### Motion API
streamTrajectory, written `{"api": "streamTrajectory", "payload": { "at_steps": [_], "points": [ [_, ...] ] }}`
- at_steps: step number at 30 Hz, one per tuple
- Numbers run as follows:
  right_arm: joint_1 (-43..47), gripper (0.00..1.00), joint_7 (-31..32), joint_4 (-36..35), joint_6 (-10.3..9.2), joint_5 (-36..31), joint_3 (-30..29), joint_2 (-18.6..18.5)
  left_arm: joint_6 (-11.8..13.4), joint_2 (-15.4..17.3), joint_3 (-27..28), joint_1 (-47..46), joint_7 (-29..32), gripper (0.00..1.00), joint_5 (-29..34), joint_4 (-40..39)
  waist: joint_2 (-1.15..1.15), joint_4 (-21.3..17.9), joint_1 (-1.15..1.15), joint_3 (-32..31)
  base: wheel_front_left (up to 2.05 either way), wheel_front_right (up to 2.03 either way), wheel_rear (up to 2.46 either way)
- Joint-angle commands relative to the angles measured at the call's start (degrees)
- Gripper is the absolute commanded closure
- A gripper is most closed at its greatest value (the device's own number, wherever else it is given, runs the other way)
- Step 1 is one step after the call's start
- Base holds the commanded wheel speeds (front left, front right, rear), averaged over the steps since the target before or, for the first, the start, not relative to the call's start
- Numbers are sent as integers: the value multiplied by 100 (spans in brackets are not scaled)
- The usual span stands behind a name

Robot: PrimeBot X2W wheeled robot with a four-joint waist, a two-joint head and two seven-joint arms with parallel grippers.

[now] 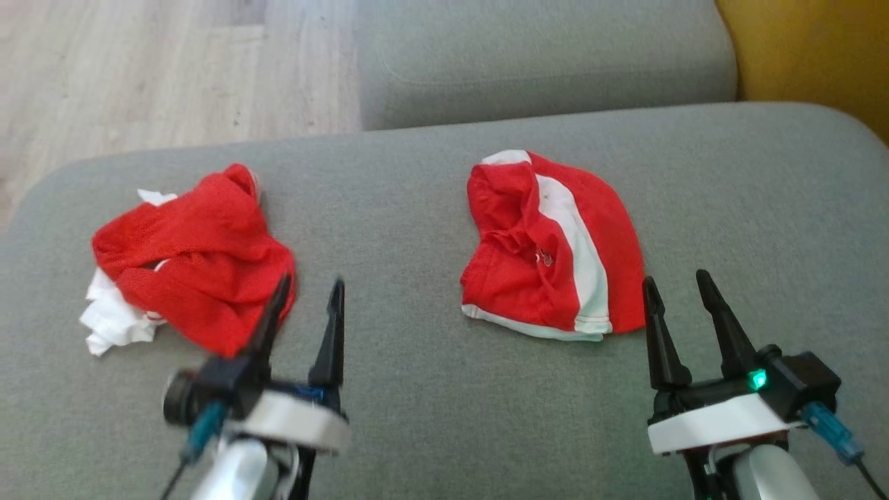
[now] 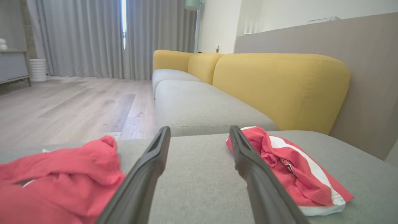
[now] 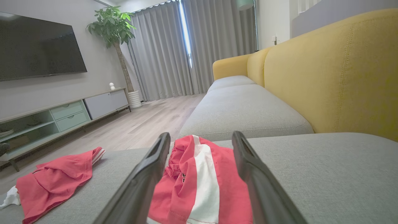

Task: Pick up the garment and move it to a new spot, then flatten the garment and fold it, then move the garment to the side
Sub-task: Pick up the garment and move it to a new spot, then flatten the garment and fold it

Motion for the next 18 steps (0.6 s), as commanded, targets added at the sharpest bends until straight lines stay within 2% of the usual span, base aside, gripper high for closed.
{"api": "streamTrajectory", "payload": {
  "at_steps": [1, 7, 13, 18],
  "points": [
    [-126, 0, -61, -163, -4, -47, 124, -27, -13, -46, 361, 72, -53, 0, 145, -356, 0, 39, 1, -84, 0, 0, 0],
    [-67, 0, -61, -117, -4, 95, 130, -27, -65, -340, 796, 643, -54, 0, 417, -687, 0, -65, 1, -98, 0, 0, 0],
    [-3, 0, -61, -153, -4, 245, 141, -27, -343, -625, 1305, 1064, -54, 0, 665, -963, 0, -189, 1, -56, 0, 0, 0],
    [18, 0, -61, -89, -4, 219, 138, -27, -548, -748, 1478, 1087, -54, 0, 879, -897, 0, -150, 1, -28, 0, 0, 0]
  ]
}}
